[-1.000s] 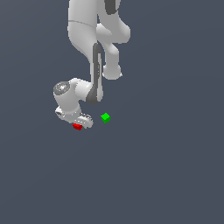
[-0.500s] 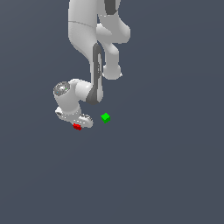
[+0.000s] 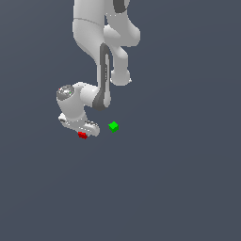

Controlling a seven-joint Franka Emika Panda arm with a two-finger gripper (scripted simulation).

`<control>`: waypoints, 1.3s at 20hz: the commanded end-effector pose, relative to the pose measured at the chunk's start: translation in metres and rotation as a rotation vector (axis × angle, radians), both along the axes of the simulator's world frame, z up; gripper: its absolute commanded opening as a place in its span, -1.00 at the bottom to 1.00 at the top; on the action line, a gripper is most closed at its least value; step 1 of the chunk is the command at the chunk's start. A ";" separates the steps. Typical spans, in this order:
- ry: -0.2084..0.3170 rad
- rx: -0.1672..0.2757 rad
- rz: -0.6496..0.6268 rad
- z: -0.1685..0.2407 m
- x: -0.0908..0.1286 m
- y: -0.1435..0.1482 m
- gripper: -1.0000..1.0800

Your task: Stack the red cube on top of the green cube.

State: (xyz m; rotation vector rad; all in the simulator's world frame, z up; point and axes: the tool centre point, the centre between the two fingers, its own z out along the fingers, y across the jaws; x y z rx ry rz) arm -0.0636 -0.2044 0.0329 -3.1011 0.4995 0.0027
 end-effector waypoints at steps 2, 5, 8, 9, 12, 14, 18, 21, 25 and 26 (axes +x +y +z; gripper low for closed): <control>-0.002 0.000 0.000 0.017 0.000 0.000 -1.00; -0.002 0.000 0.000 0.039 0.000 0.000 -1.00; -0.002 0.000 0.000 0.059 0.000 0.000 -1.00; -0.002 0.000 0.000 0.065 0.000 0.000 -1.00; -0.002 -0.001 0.000 0.078 0.000 0.000 -1.00; -0.002 -0.001 0.000 0.084 0.000 0.000 -1.00; -0.002 -0.001 0.000 0.085 0.000 0.000 -1.00; -0.002 -0.001 0.000 0.085 0.000 0.002 -1.00; -0.002 -0.001 0.000 0.081 -0.004 0.012 -1.00; -0.002 -0.001 0.000 0.080 -0.005 0.016 -1.00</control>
